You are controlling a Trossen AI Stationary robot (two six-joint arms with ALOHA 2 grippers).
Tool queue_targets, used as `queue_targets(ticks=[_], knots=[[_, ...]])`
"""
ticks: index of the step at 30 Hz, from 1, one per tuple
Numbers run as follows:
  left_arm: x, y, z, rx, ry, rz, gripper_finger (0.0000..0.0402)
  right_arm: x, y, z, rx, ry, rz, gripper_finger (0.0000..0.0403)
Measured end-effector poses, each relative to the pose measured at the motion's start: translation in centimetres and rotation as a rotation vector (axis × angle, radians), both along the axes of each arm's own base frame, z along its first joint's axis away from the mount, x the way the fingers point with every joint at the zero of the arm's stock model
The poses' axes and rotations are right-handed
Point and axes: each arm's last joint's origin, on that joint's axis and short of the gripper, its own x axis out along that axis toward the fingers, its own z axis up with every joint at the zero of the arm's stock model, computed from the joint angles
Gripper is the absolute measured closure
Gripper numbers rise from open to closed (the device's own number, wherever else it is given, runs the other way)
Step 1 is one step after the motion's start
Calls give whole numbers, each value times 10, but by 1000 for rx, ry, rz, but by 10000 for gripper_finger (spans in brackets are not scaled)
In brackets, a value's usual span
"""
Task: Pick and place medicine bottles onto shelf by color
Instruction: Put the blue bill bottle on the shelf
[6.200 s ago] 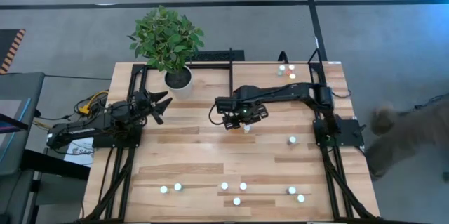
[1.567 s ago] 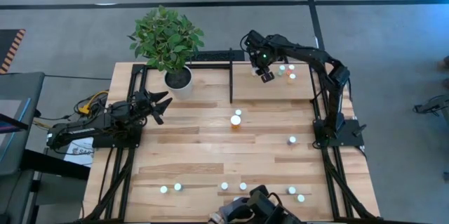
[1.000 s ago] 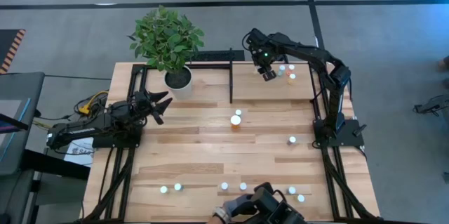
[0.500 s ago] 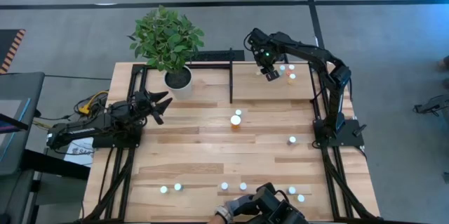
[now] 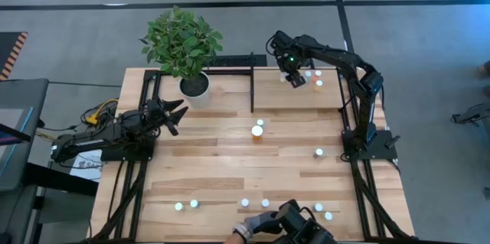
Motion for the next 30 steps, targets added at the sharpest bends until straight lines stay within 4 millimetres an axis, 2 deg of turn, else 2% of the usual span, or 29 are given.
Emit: queue_targets(ticks=[4,8,16,21,25,30], knots=[[0,0,0,0,0,0,220,0,0,3,4,7,33,172],[0,0,0,0,0,0,220,1,-1,17,-12,7,82,163],[0,0,0,0,0,0,220,-1,3,57,-21,48,239,161],[0,0,0,0,0,0,220,-4,8,81,-32,95,419,161],[0,0,0,0,0,0,220,-2,15,89,-45,127,576,161],[0,0,0,0,0,0,220,3,28,89,-20,165,705,162]])
